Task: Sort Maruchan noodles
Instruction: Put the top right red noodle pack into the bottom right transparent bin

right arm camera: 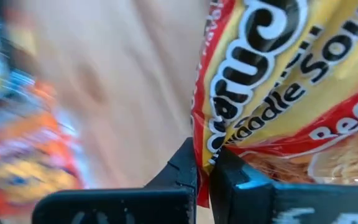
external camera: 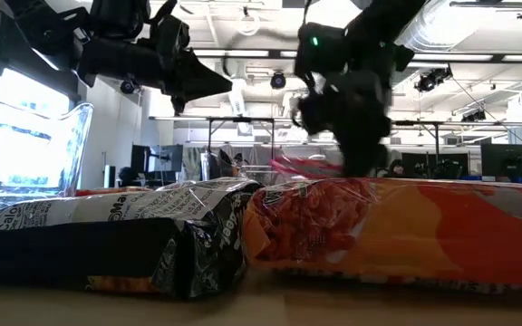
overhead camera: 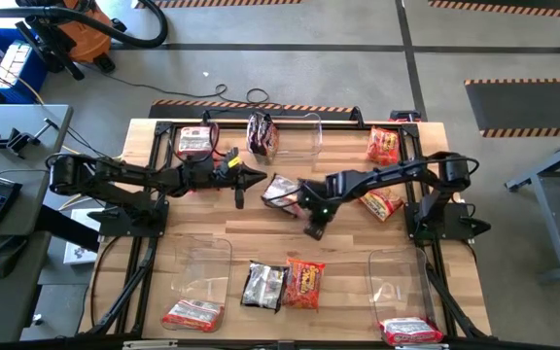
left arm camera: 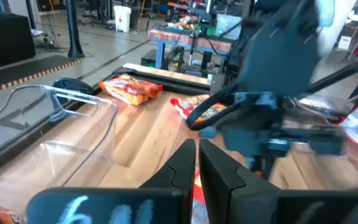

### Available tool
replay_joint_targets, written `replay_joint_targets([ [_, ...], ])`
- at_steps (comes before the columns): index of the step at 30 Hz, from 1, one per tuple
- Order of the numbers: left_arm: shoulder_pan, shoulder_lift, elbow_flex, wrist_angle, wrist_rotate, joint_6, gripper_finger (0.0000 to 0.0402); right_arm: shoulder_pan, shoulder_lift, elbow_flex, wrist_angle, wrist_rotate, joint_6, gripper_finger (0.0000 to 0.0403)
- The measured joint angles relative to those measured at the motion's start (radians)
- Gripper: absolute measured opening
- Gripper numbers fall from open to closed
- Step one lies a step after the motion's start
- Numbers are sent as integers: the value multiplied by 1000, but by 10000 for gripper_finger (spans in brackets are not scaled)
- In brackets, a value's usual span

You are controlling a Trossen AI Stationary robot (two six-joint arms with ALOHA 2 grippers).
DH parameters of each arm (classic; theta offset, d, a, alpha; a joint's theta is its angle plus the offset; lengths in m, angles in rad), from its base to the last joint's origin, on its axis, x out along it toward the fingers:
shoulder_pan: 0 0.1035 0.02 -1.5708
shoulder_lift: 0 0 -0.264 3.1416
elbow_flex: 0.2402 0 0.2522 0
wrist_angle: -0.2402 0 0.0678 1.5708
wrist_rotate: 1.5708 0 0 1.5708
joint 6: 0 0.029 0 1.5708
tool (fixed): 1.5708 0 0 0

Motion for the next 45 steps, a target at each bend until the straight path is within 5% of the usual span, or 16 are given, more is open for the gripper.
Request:
replay_joint_targets([
  [7, -84, -48, -1, -15, -150, 67, 1, 25, 0, 0, 320, 4, -13, 0],
  [17, -332, -201, -1, -239, -726, 141, 15, -35, 0, 0, 682, 65, -74, 0],
  [26, -468, -171, 0, -313, -858, -5, 103, -88, 0, 0, 924, 136, -84, 0],
  [34, -492, -51, 0, -227, -1160, 64, 184, -99, 0, 0, 1030, 139, -76, 0],
  [45, -491, -29, 0, -148, -1050, 32, 212, -98, -1, 0, 1079, 157, -85, 0],
])
